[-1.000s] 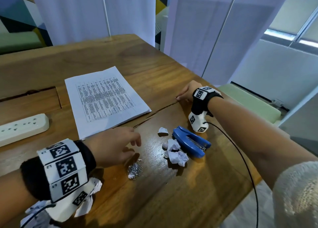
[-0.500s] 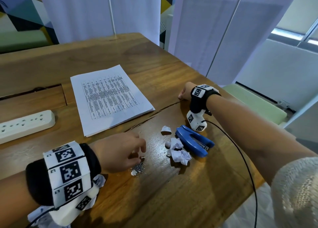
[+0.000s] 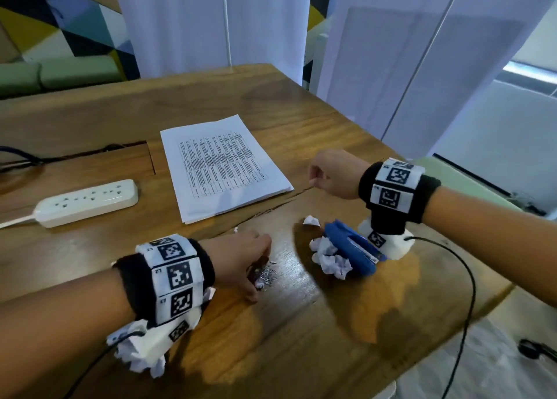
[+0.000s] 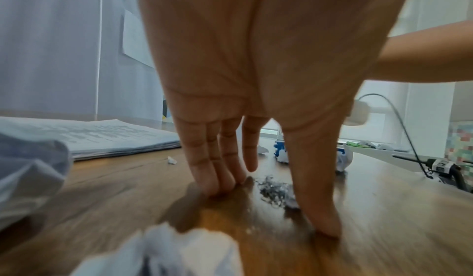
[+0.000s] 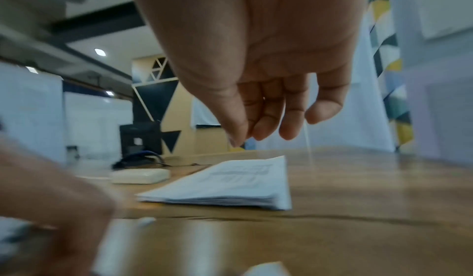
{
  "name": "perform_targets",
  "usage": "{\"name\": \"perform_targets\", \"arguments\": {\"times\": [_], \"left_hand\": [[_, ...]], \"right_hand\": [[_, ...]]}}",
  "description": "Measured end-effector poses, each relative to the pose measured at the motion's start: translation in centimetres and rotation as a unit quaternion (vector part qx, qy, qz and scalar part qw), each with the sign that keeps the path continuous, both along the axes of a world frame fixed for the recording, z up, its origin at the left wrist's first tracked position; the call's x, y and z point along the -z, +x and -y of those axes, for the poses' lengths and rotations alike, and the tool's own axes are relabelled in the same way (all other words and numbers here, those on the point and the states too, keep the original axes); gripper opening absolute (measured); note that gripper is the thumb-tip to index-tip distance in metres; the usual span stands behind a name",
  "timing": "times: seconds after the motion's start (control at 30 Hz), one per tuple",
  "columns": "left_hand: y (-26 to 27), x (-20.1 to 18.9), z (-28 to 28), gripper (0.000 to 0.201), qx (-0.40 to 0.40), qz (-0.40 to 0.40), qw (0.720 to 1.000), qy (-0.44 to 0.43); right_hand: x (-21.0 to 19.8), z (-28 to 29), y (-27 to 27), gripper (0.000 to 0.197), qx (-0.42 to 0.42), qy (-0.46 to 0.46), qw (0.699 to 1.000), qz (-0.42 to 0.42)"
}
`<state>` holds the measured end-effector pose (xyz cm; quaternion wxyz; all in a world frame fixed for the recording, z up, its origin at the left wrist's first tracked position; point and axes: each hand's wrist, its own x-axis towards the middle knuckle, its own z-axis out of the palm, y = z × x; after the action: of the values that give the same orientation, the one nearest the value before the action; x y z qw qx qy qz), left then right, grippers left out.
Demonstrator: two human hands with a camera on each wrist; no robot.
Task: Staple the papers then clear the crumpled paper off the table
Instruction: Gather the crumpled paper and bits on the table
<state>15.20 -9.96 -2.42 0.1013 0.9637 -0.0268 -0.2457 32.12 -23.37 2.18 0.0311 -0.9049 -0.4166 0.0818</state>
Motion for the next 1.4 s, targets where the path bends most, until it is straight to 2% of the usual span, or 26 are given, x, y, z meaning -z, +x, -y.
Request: {"name": "perform_targets", "arguments": {"times": [0.17, 0.27, 0.4, 0.53, 0.6, 0.7, 0.77, 1.03, 1.4], "left_hand": [[-0.1, -0.4, 0.0, 0.052, -0.066, 0.0, 0.998, -0.008], [-0.5, -0.2, 0.0, 0.046, -0.071, 0.016, 0.997, 0.016], [-0.8, -0.2, 0.5, 0.036, -0.071, 0.037, 0.997, 0.014], [-1.3, 0.0, 0.2, 0.035, -0.085, 0.056, 0.995, -0.003], [-1.7, 0.1, -0.2, 0.034, -0.093, 0.054, 0.994, -0.004], [-1.9, 0.3, -0.4, 0.032, -0.095, 0.045, 0.994, 0.0], [-1.8, 0.4, -0.3, 0.03, -0.093, 0.041, 0.995, -0.001], [-2.9, 0.7, -0.7, 0.021, -0.07, 0.062, 0.996, -0.005], [-3.2, 0.7, -0.8, 0.022, -0.073, 0.074, 0.994, -0.015]], "right_hand": [[1.1, 0.5, -6.5, 0.018, -0.087, -0.055, 0.99, -0.097], [3.3, 0.2, -8.3, 0.016, -0.092, -0.076, 0.987, -0.11], [4.9, -0.4, -9.5, 0.013, -0.076, -0.041, 0.99, -0.11], [4.8, -0.5, -9.9, 0.015, -0.074, 0.005, 0.99, -0.117], [4.9, -0.3, -9.7, 0.023, -0.061, 0.023, 0.99, -0.122], [5.6, -0.2, -10.0, 0.05, -0.058, -0.001, 0.989, -0.138], [6.1, -0.8, -10.5, 0.055, -0.063, -0.002, 0.987, -0.15], [6.7, -1.7, -10.9, 0.019, -0.056, 0.033, 0.982, -0.178], [5.4, -2.5, -10.6, 0.012, -0.028, 0.007, 0.979, -0.203]]}}
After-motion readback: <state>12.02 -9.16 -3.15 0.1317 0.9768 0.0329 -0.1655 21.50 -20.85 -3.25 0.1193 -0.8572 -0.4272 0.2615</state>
